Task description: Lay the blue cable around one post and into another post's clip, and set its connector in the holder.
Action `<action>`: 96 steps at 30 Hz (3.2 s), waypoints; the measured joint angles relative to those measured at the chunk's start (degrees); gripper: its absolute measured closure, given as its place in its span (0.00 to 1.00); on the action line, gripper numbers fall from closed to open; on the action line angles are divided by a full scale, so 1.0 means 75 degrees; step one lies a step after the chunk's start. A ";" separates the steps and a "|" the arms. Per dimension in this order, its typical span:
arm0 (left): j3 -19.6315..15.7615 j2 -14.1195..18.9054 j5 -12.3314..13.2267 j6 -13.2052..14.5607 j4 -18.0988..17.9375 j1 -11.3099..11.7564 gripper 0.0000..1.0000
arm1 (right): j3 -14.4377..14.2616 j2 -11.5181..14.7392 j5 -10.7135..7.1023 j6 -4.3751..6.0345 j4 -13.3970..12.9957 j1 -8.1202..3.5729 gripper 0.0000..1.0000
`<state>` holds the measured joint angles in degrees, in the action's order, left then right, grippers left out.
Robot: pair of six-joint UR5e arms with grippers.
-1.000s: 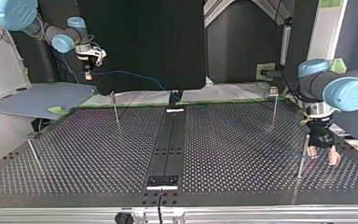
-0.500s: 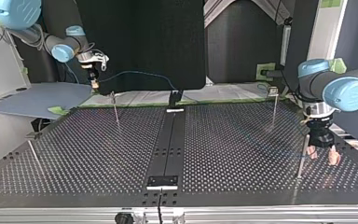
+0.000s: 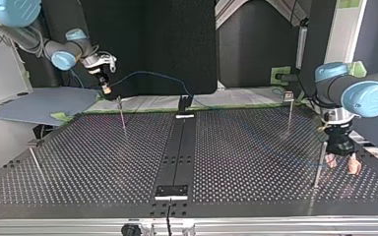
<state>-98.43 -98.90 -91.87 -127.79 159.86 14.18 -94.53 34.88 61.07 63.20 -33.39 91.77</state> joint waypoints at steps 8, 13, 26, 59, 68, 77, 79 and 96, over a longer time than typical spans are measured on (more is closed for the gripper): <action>-0.0001 -0.0001 0.0009 0.0000 -0.0014 0.0037 0.00 | -0.0151 0.0209 -0.0474 -0.0239 0.0375 -0.0261 1.00; -0.0001 -0.0001 0.0009 0.0000 -0.0018 0.0039 0.00 | -0.0289 0.0332 -0.0810 0.0000 0.0174 -0.0333 1.00; -0.0007 -0.0001 -0.0002 0.0023 -0.0003 0.0040 0.00 | -0.1024 0.1081 -0.0459 0.0791 -0.0615 -0.0311 1.00; -0.0046 0.0000 0.0158 -0.0659 0.0035 0.0008 0.00 | -0.1467 0.1288 0.1777 0.3029 -0.2853 -0.0416 1.00; -0.0066 0.0011 0.0420 -0.1250 0.0323 0.0038 0.00 | -0.1466 0.1287 0.2176 0.3694 -0.3517 -0.0417 1.00; -0.0366 0.0348 0.0476 -0.1882 0.0329 0.0070 0.00 | -0.1466 0.1287 0.2194 0.4180 -0.4046 -0.0417 1.00; -0.0404 0.0416 0.0484 -0.2029 0.0298 0.0072 0.00 | -0.1467 0.1287 0.2194 0.4207 -0.4081 -0.0417 1.00; -0.0539 0.0746 0.0597 -0.2804 0.0751 -0.0014 0.00 | -0.1466 0.1287 0.2195 0.4258 -0.4081 -0.0417 1.00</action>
<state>-102.48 -93.31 -87.39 -148.82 165.48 14.08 -105.52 44.53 77.53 95.14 -64.00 88.64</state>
